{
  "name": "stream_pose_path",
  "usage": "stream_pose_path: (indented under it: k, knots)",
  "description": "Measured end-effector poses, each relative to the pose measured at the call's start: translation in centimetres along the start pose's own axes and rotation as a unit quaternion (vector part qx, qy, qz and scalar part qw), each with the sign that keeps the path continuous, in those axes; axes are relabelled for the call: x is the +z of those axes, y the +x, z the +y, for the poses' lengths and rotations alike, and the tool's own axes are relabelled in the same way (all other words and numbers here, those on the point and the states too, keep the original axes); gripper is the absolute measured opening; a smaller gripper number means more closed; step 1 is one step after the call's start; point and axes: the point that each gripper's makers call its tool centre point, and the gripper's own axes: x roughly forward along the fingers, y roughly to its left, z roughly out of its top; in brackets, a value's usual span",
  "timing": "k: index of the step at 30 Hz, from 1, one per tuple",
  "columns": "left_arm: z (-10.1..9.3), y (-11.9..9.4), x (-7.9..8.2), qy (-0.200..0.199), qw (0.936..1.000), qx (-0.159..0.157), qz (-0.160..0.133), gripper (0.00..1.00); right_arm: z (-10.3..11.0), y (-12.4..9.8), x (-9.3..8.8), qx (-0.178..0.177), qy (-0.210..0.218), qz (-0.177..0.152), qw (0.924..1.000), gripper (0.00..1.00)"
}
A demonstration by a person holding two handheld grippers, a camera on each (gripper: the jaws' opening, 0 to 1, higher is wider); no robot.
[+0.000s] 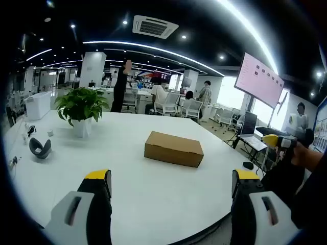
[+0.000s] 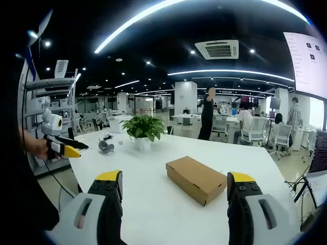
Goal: Operate the shoe box by opening the lid, removing the specified soft item, and placing it in the target area until the item is outside and the box remains undamaged.
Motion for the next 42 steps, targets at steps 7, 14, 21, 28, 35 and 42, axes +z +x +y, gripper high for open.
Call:
stream_pose_path:
  k: [7,14,21,28,35,42]
  knots:
    - [-0.2,0.1,0.2,0.003,1.0,0.0,-0.005,0.99,0.6,0.4,-0.4,0.01,-0.013,0.015,0.9997,0.82]
    - [-0.5,-0.5,0.0,0.0,0.9999,0.004,-0.01,0.99,1.2,0.9,0.2,0.026,-0.025,0.012,0.9993,0.82]
    - [-0.7,-0.8,-0.5,0.002,1.0,-0.001,-0.002,0.96,1.5,0.4,0.2,0.029,-0.018,0.008,0.9994,0.79]
    - [-1.2,0.0,-0.7,0.021,0.9997,-0.002,0.009,0.92,0.4,0.3,-1.8,0.013,-0.059,0.048,0.997,0.72]
    - [0.1,0.3,-2.1,0.02,0.9988,0.025,0.037,0.99,-0.1,0.3,-3.8,0.003,-0.084,0.084,0.9929,0.7]
    - [-0.5,1.6,-2.2,0.028,0.9986,0.01,0.045,0.99,-0.5,0.3,-4.1,-0.003,-0.062,0.083,0.9946,0.7]
